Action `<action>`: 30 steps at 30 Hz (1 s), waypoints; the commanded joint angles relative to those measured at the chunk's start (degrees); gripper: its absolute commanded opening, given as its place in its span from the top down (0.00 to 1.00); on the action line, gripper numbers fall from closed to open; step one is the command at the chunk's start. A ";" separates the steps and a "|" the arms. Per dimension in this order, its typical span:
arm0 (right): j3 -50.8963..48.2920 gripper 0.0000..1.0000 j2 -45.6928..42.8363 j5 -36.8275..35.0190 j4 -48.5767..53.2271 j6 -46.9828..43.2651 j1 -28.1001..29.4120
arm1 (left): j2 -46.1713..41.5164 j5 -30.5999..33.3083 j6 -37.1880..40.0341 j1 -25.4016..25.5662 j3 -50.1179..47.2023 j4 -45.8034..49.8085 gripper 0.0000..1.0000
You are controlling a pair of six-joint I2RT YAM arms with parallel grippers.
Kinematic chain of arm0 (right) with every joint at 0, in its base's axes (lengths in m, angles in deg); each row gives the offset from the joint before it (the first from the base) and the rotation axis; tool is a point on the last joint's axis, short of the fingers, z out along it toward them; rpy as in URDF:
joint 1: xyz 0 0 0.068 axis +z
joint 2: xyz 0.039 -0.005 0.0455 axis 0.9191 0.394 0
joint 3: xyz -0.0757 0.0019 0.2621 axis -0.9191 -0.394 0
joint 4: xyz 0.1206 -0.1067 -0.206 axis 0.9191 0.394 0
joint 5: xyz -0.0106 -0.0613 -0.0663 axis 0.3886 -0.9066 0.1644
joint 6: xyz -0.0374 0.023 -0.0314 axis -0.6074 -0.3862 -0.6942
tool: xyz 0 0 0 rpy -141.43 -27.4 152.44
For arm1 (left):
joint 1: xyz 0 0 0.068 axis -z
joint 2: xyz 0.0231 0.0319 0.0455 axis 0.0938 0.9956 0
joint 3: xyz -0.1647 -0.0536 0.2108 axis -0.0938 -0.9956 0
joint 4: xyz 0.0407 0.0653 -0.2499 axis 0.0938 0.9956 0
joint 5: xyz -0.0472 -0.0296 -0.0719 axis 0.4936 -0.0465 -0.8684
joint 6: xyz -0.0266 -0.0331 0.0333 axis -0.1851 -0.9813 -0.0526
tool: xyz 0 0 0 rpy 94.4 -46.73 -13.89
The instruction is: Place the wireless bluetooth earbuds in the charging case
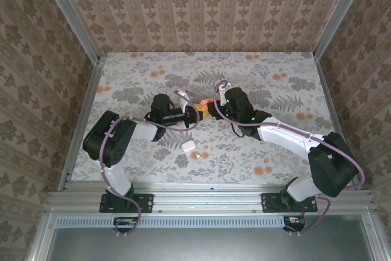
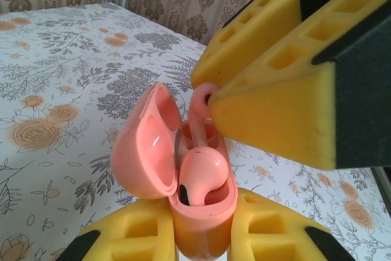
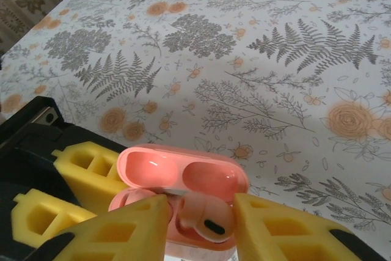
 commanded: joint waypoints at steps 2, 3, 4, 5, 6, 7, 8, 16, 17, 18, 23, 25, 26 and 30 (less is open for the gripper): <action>1.63 0.62 0.52 2.84 0.76 0.76 0.33 | 0.04 -1.63 -0.66 -0.38 0.53 -2.35 0.91; 1.78 0.61 0.58 2.98 0.80 0.94 0.34 | -0.02 -1.59 -0.66 -0.37 0.55 -2.35 0.91; 1.76 0.61 0.55 2.97 0.88 1.18 0.40 | -0.14 -1.57 -0.54 -0.35 0.53 -2.35 0.91; 1.88 0.60 0.57 2.88 0.90 1.38 0.35 | -0.19 -1.62 -0.43 -0.38 0.53 -2.20 0.91; 1.89 0.59 0.54 2.83 1.03 1.64 0.25 | -0.28 -1.57 -0.23 -0.33 0.53 -2.09 0.91; 2.04 0.58 0.51 2.70 1.11 1.90 0.29 | -0.37 -1.57 -0.14 -0.37 0.53 -1.93 0.91; 2.15 0.58 0.31 2.60 1.24 2.10 0.17 | -0.39 -1.56 0.06 -0.38 0.53 -1.76 0.91; 2.00 0.51 -3.33 3.45 0.81 4.40 -0.69 | -1.07 -1.49 1.55 -0.33 -0.09 -0.91 0.91; 1.90 0.51 -3.65 3.86 0.82 4.36 -0.74 | -1.15 -1.55 1.64 -0.30 -0.13 -0.87 0.90; 1.91 0.50 -3.61 4.09 0.94 4.54 -0.97 | -1.16 -1.49 1.81 -0.29 -0.18 -0.79 0.91; 2.08 0.47 -6.96 6.17 1.31 5.80 -1.97 | -1.38 -1.53 2.03 -0.20 -0.43 -0.81 0.91; 1.80 0.47 -7.85 6.60 1.21 6.23 -2.62 | -1.51 -1.51 2.51 -0.20 -0.52 -0.69 0.91; 1.46 0.47 -8.30 7.01 1.10 6.40 -3.12 | -1.67 -1.48 2.75 -0.11 -0.61 -0.64 0.91; 0.40 0.48 -10.13 7.87 2.25 6.50 -4.82 | -2.17 -1.39 4.06 -0.03 -1.13 -0.53 0.91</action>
